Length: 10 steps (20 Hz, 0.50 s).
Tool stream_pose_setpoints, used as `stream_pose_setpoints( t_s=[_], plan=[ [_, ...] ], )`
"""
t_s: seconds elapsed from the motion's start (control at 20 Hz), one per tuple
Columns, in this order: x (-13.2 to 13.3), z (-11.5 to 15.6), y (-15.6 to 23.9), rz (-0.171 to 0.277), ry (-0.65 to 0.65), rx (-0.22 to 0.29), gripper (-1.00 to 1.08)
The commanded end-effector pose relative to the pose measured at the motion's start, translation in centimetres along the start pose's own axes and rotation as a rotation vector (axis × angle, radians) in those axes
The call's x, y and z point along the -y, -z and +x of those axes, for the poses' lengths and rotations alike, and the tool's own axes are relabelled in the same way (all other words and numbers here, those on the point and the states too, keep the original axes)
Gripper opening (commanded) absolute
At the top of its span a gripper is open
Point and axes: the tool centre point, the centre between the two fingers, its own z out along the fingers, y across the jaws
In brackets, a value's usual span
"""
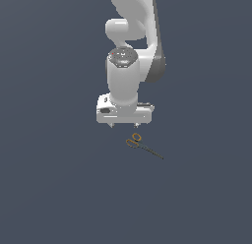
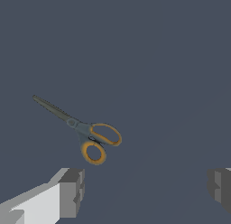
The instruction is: Pick up the object and move it to a goal position.
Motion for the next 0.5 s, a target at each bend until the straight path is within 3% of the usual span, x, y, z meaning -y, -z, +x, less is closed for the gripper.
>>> stream_pose_setpoints(
  t_s=[0.0,0.45],
  plan=[
    [0.0,0.0,0.0,0.000,0.000,0.000,1.00],
    [2.4,-0.4,-1.0,0.028,0.042,0.017,1.00]
  ],
)
